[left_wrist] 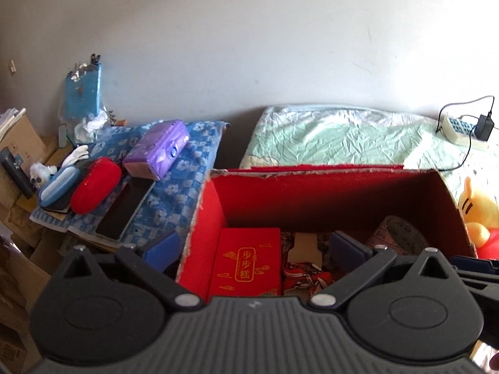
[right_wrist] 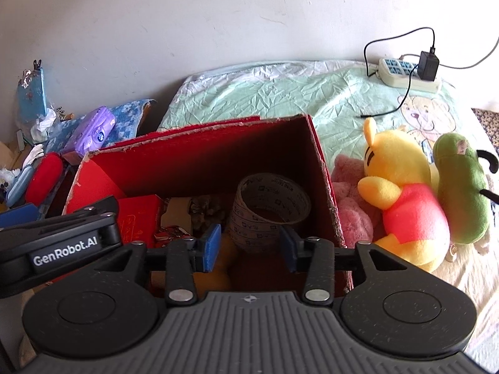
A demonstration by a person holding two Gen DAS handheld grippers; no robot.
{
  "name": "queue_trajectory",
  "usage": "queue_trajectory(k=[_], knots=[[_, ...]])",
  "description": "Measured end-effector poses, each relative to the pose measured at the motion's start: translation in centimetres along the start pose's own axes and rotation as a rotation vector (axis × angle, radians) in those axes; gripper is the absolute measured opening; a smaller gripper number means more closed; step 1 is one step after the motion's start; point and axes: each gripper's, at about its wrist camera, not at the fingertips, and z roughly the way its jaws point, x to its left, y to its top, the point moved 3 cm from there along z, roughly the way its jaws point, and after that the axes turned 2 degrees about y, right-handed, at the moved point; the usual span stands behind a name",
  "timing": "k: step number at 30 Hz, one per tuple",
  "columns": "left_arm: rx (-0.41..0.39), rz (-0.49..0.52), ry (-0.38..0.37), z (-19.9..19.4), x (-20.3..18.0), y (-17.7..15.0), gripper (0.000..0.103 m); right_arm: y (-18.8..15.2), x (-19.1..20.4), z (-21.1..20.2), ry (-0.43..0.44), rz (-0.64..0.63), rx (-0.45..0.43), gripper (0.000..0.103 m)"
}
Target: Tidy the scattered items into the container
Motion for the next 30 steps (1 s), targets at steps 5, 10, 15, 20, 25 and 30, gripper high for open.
queue_trajectory(k=[5, 10, 15, 20, 25, 30], knots=[[-0.014, -0.042, -0.026, -0.9, 0.6, 0.1, 0.102, 0.1, 0.2, -0.9, 0.001, -0.010, -0.028, 0.051], [-0.031, -0.069, -0.018, -1.5, 0.6, -0.2, 0.103, 0.0, 0.3, -1.8, -0.005, -0.016, -0.052, 0.057], [-0.005, -0.070, -0.046, -2.0, 0.3, -0.4, 0.103, -0.4, 0.1, -2.7, -0.019, -0.025, -0.067, 0.057], [-0.005, -0.047, -0.007, -3.0, 0.0, -0.9, 0.103, -1.0, -0.4, -3.4, -0.015, -0.022, -0.076, 0.061], [-0.009, -0.031, 0.024, -4.1, -0.4, -1.3, 0.103, -1.5, -0.7, -4.1, 0.020, -0.028, -0.070, 0.063], [-0.008, -0.020, 0.003, -5.5, -1.2, -2.1, 0.103, -2.2, -1.8, -5.5, 0.045, -0.044, -0.070, 0.066]])
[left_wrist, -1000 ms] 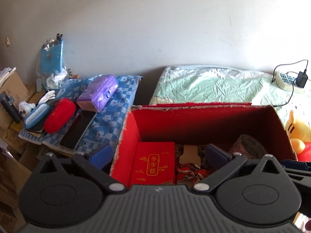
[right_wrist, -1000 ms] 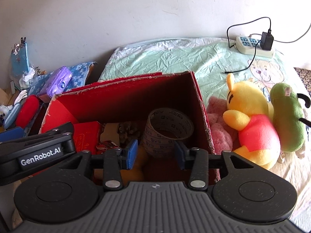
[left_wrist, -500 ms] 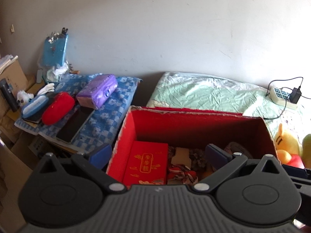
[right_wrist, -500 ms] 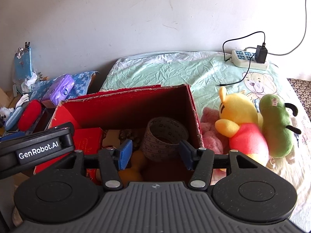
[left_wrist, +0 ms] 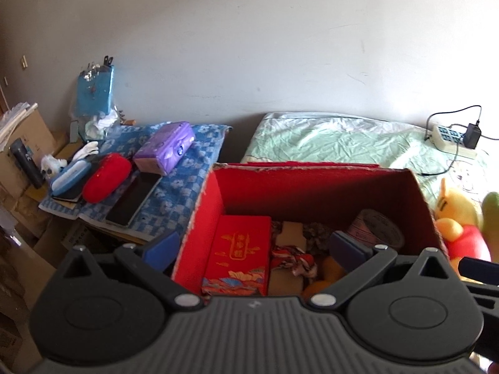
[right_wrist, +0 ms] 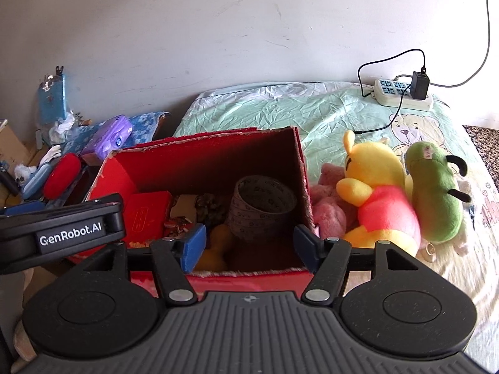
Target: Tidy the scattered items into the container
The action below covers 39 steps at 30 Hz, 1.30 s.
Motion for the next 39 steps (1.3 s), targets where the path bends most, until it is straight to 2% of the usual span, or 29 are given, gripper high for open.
queue_trajectory(k=[4, 11, 15, 24, 29, 39], knots=[[0.014, -0.014, -0.024, -1.0, -1.0, -1.0, 0.103, -0.7, -1.2, -1.1, 0.006, -0.007, 0.003, 0.071], [0.056, -0.057, -0.047, -2.4, -2.1, -3.9, 0.103, -2.8, -2.4, -1.9, 0.030, -0.026, 0.038, 0.072], [0.069, -0.095, -0.009, -3.2, -1.8, -5.5, 0.103, -3.8, -2.7, -2.1, 0.049, -0.049, 0.056, 0.073], [0.105, -0.111, 0.117, -4.3, -1.0, -8.4, 0.103, -6.2, -2.7, -2.4, 0.100, -0.085, 0.091, 0.073], [0.112, -0.112, 0.119, -4.6, -0.4, -8.7, 0.103, -6.9, -2.3, -2.2, 0.105, -0.070, 0.115, 0.074], [0.092, -0.101, 0.090, -4.1, 2.1, -7.3, 0.103, -6.2, 0.1, -1.9, 0.071, -0.046, 0.096, 0.077]])
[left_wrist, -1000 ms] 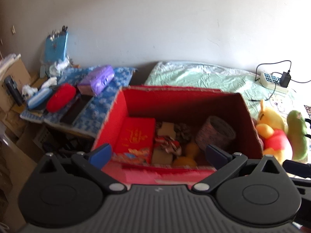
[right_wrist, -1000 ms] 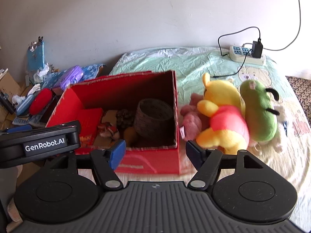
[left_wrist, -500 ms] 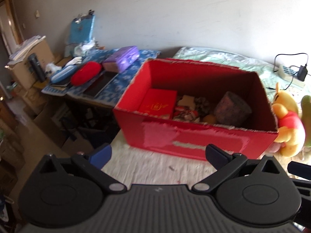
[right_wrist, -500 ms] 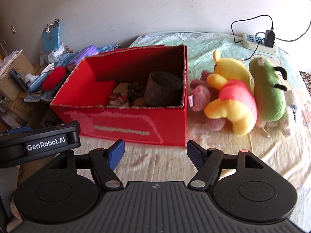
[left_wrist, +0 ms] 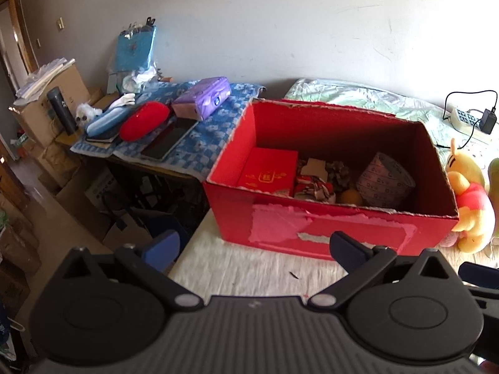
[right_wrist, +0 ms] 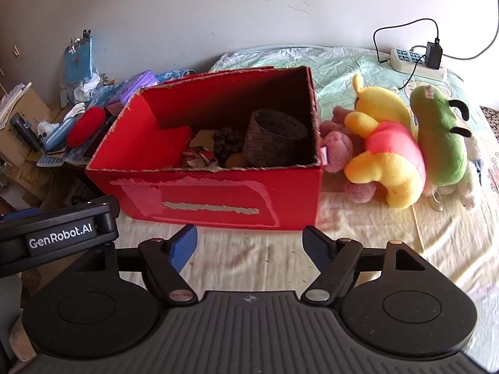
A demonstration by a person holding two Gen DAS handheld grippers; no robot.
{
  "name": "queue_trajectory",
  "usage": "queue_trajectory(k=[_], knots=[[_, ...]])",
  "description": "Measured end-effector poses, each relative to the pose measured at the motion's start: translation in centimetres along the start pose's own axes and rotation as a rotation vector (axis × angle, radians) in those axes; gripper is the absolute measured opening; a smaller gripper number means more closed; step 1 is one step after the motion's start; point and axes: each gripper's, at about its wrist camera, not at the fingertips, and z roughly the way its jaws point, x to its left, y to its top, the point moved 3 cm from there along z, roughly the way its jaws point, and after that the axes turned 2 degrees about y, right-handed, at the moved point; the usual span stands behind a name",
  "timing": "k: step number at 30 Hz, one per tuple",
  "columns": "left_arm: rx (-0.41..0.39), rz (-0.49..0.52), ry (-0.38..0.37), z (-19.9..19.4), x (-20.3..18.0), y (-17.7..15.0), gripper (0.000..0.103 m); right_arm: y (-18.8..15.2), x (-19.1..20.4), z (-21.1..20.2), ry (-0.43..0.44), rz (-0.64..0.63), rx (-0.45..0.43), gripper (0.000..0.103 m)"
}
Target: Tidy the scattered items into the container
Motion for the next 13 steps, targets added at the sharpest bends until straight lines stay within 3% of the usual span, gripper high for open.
queue_trajectory(k=[13], knots=[[-0.036, 0.064, -0.061, 1.9, 1.6, 2.3, 0.102, 0.9, 2.3, 1.0, -0.066, 0.073, -0.048, 0.078]])
